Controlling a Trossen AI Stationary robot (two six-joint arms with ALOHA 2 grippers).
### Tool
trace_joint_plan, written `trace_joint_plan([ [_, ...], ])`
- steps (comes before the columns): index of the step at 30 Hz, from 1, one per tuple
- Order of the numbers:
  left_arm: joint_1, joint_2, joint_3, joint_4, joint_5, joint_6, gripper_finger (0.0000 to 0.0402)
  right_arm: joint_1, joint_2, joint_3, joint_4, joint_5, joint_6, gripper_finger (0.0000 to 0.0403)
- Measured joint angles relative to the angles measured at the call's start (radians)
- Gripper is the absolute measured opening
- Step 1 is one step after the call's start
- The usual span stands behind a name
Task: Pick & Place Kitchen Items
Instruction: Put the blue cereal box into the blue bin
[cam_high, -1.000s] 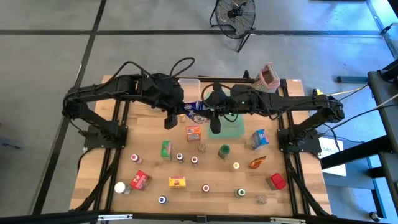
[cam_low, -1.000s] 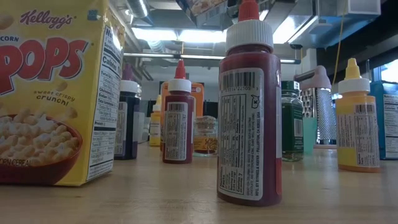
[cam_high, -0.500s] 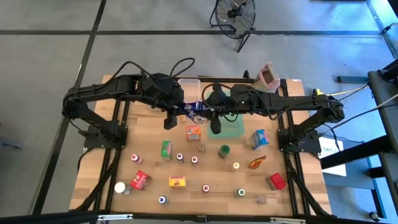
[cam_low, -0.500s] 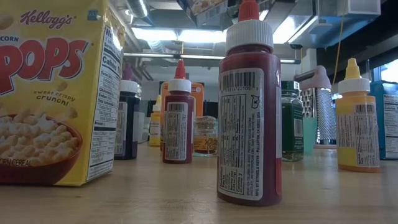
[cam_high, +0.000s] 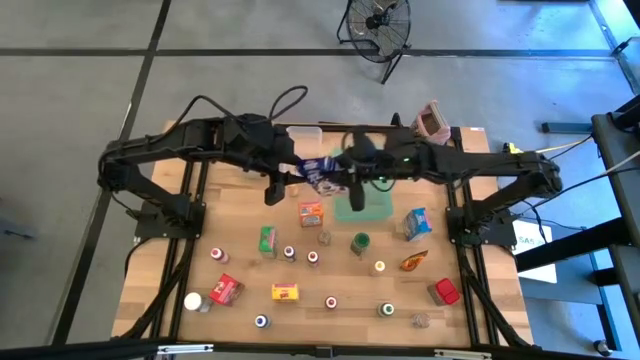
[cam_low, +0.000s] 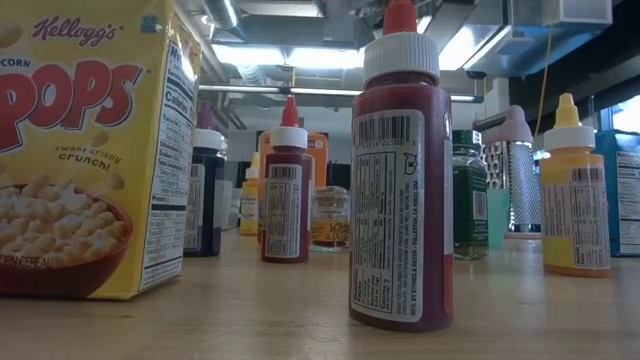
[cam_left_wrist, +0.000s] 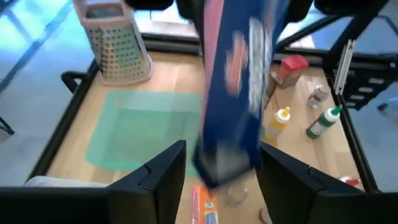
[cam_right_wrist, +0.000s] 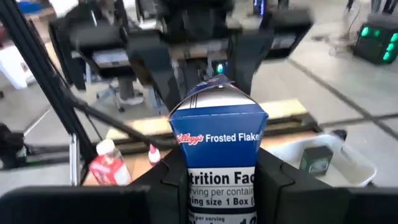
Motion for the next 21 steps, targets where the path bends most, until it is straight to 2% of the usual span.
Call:
trace_joint_plan([
  [4,0.001,-0.016,0.000,-0.012,-0.035,0.010,0.0186,0.000,-0.082,0.000,-0.089,0.039,0.020,0.0107],
  [11,0.001,-0.054,0.000,-0.098,-0.080,0.042,0.0186,0.004,-0.231,0.001,-0.281,0.293,0.073,0.0107],
  [15,0.001,-0.070,0.000,-0.168,-0.134,0.028,0.0185,0.007,-0.267,0.001,-0.379,0.429,0.125,0.0107],
  [18,0.001,-0.078,0.000,-0.220,-0.152,0.009,0.0185,0.006,-0.259,-0.004,-0.451,0.444,0.132,0.0107],
  [21,0.001,-0.086,0.000,-0.265,-0.153,-0.008,0.0186,-0.001,-0.245,-0.051,-0.446,0.448,0.133,0.0107],
])
